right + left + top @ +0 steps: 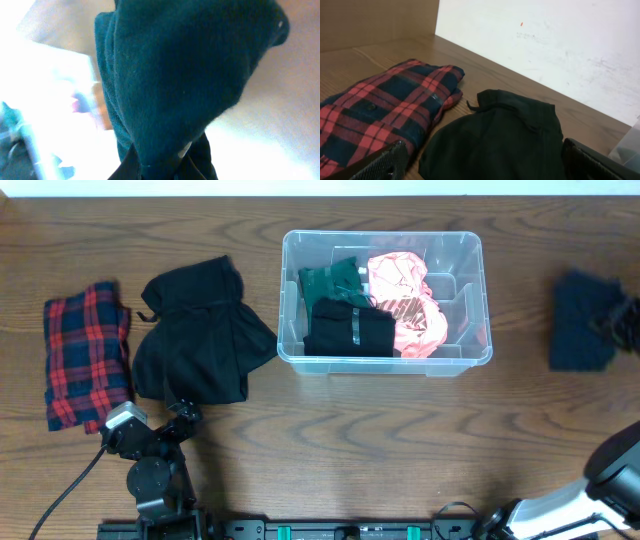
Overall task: Pack container
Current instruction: 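Carry the navy cloth leftward over the clear bin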
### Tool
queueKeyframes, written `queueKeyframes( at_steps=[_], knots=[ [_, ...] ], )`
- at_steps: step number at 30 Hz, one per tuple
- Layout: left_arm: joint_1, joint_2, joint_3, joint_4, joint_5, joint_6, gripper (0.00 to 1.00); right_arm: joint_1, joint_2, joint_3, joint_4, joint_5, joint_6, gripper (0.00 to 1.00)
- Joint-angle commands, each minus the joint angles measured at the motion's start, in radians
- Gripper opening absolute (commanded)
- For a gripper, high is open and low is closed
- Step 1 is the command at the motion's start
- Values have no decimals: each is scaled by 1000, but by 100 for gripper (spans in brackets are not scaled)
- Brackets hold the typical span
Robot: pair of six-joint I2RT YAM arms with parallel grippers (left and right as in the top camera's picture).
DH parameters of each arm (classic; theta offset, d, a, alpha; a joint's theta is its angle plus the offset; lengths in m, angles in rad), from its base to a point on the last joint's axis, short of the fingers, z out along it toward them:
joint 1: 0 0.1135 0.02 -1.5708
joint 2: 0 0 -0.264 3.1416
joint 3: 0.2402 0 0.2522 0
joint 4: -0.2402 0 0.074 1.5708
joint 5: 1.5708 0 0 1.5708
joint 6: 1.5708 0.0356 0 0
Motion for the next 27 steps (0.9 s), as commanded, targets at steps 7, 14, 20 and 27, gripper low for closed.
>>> queueKeyframes(
  at_steps=[7,14,20,27],
  knots=[
    [-2,0,-20,-36,-27,0,98,409,-101,138,-1,-67,-458,1],
    [-2,0,-20,-37,-27,0,98,629,-100,110,-40,150,-850,1],
    [-2,0,-20,-36,-27,0,98,682,-93,97,-102,212,-1035,1],
    [-2,0,-20,-37,-27,0,98,684,-84,43,-142,189,-1192,1]
  ],
)
